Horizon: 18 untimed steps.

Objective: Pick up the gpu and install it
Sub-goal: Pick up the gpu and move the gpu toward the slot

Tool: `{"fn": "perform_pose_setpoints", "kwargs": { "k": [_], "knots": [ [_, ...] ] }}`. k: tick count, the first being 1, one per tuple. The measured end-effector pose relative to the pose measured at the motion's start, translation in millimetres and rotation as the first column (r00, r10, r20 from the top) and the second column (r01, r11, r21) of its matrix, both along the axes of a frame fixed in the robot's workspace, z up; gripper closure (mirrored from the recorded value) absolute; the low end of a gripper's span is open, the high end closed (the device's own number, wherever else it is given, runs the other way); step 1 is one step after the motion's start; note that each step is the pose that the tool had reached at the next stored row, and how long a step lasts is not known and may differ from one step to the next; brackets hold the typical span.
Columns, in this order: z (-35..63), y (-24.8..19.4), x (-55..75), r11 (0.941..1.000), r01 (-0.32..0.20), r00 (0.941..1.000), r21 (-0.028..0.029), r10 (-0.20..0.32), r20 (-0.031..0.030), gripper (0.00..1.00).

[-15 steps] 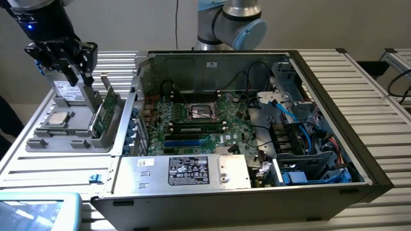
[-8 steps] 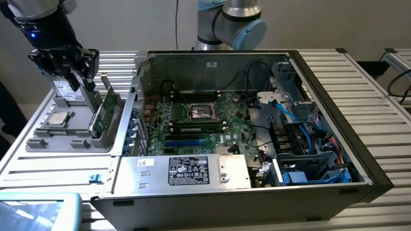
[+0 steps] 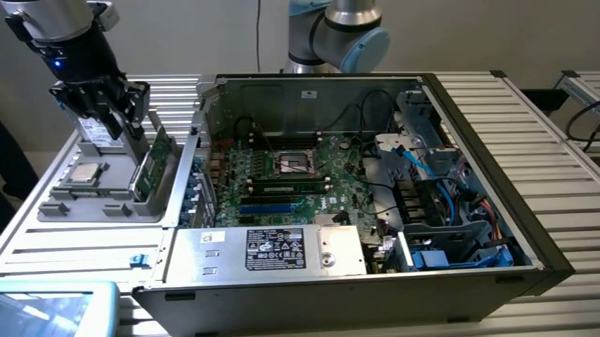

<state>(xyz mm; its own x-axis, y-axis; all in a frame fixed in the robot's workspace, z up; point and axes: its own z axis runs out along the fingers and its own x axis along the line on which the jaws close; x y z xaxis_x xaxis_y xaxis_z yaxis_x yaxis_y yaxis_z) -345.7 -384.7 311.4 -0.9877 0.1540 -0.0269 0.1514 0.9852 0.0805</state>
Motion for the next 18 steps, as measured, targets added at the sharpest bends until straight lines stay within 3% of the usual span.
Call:
{"fn": "perform_pose_setpoints", "kwargs": {
  "k": [6, 9, 16, 18],
  "knots": [
    [-10.9, -4.6, 0.0, 1.0, 0.0, 1.0, 0.0062, 0.0, -0.0001, 0.56],
    [-16.5, -5.0, 0.0, 1.0, -0.002, 1.0, 0.0065, 0.002, 0.0, 0.56],
    [-27.8, -4.8, 0.3, 0.9993, -0.036, 0.9993, 0.0001, 0.036, 0.0007, 0.56],
    [-29.7, -4.8, 0.2, 0.9986, -0.052, 0.9986, -0.0002, 0.052, 0.0059, 0.56]
  ]
}}
